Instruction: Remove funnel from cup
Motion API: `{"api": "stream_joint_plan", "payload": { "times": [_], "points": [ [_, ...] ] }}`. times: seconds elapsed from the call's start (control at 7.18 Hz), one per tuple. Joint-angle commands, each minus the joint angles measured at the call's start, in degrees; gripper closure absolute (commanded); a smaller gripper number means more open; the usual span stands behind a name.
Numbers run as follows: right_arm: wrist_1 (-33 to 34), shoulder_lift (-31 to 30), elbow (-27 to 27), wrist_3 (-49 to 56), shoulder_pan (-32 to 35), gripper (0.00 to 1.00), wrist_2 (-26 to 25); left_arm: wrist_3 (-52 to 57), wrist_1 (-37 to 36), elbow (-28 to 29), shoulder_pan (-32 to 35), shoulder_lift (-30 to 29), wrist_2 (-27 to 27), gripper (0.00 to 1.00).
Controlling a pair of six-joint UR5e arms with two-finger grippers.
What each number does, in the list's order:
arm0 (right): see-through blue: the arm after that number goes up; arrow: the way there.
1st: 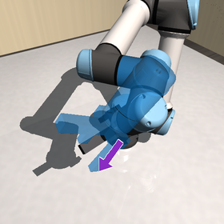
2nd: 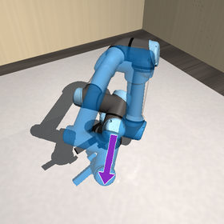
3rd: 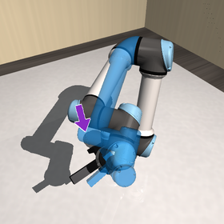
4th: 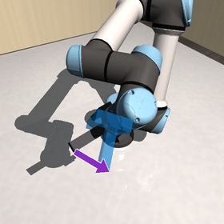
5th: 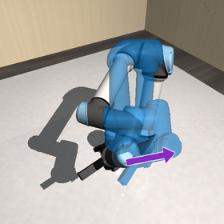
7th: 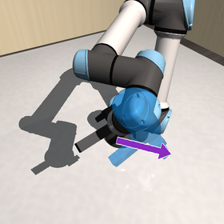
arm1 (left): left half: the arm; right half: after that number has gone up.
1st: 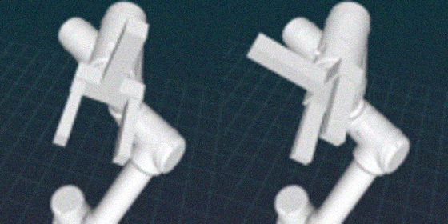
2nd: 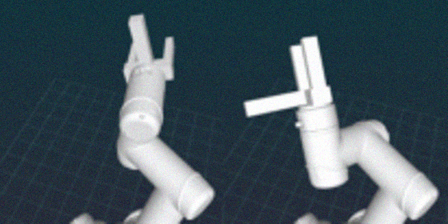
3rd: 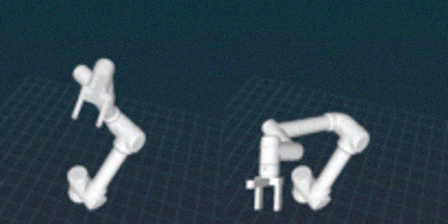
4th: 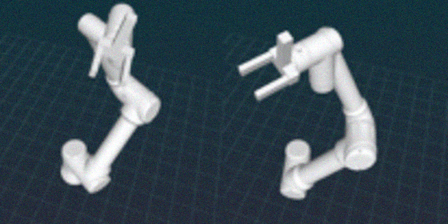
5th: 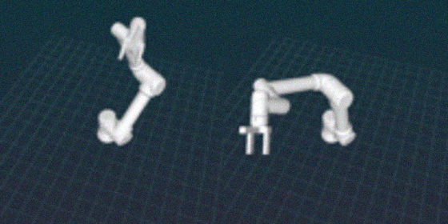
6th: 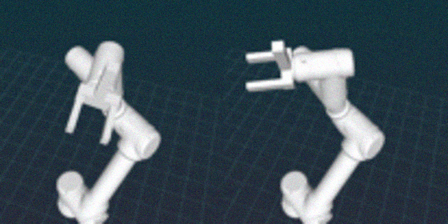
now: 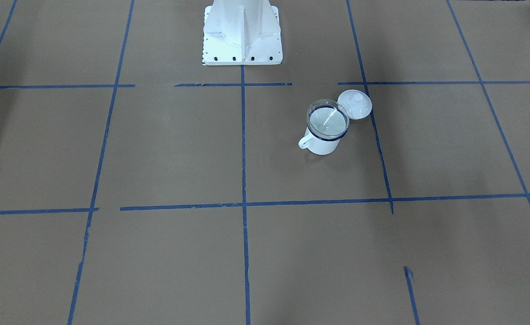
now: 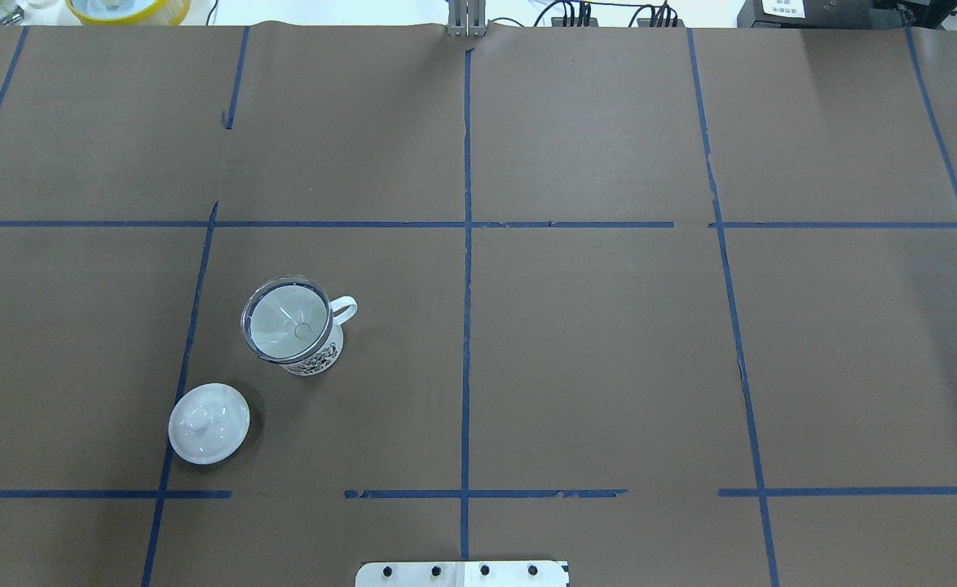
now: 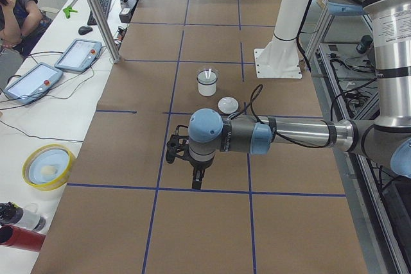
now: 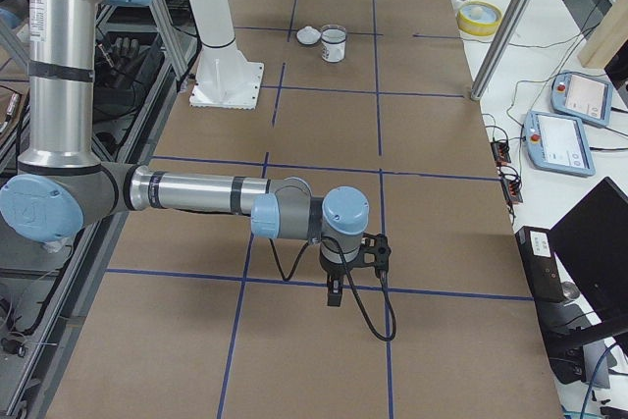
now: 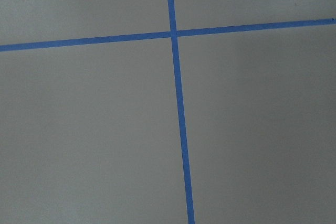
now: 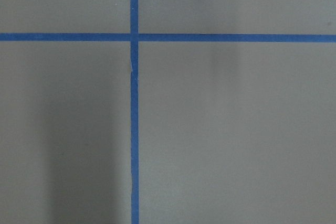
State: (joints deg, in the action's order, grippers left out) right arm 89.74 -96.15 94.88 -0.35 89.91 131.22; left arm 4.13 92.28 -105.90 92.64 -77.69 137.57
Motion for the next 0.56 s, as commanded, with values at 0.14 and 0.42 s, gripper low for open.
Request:
{"api": "stream_joint_plan", "payload": {
  "times": [0.14, 0.42],
  "points": [
    [0.0, 0.0, -0.04, 0.0, 0.0, 0.0, 0.0, -0.35, 0.01, -0.28, 0.0, -0.18, -0.11, 0.0],
    [0.0, 0.0, 0.04, 0.0, 0.0, 0.0, 0.0, -0.53, 0.09, -2.98, 0.0, -1.75, -0.37, 0.0]
  ]
}}
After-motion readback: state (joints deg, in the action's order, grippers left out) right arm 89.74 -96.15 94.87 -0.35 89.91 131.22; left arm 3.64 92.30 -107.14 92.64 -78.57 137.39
